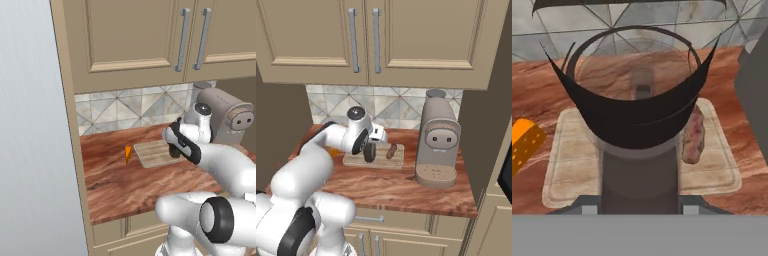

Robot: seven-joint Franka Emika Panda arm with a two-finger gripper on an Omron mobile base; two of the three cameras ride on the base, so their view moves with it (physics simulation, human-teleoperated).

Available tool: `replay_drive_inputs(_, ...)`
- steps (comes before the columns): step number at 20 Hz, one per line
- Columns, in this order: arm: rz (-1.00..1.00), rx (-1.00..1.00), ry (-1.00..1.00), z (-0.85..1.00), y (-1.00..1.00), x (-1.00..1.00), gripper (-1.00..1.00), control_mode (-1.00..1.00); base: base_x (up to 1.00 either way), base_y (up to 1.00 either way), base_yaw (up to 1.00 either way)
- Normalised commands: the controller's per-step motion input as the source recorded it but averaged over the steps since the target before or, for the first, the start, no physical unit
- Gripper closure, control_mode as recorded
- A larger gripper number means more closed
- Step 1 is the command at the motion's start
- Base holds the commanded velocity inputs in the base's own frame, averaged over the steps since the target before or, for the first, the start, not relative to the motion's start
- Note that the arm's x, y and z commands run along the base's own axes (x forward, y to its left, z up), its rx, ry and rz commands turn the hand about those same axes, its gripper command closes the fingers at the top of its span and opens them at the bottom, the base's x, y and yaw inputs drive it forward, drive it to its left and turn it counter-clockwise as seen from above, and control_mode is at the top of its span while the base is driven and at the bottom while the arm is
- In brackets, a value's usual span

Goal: Retrieve the reheated potato from the microwave, then place the potato, cheese, and condiment on the cutting board.

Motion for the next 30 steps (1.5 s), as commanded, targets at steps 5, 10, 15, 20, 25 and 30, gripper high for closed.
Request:
replay_drive_inputs(5, 0.00, -0.10, 0.00, -0.25, -0.03, 0.48, 1.00, -1.00, 0.00, 0.00, 0.00)
replay_drive_inputs(10, 0.01, -0.01, 0.00, -0.38, -0.08, 0.32, 1.00, -1.00, 0.00, 0.00, 0.00)
replay_drive_inputs(15, 0.03, 0.00, -0.01, -0.24, -0.13, 0.31, 1.00, -1.00, 0.00, 0.00, 0.00)
replay_drive_inputs(20, 0.03, 0.00, -0.08, -0.15, -0.08, 0.28, 1.00, -1.00, 0.00, 0.00, 0.00)
replay_drive_inputs(25, 0.03, 0.00, -0.11, -0.25, 0.02, 0.02, 1.00, -1.00, 0.00, 0.00, 0.00)
replay_drive_inputs(30, 0.00, 0.00, -0.01, -0.33, 0.06, 0.00, -1.00, -1.00, 0.00, 0.00, 0.00)
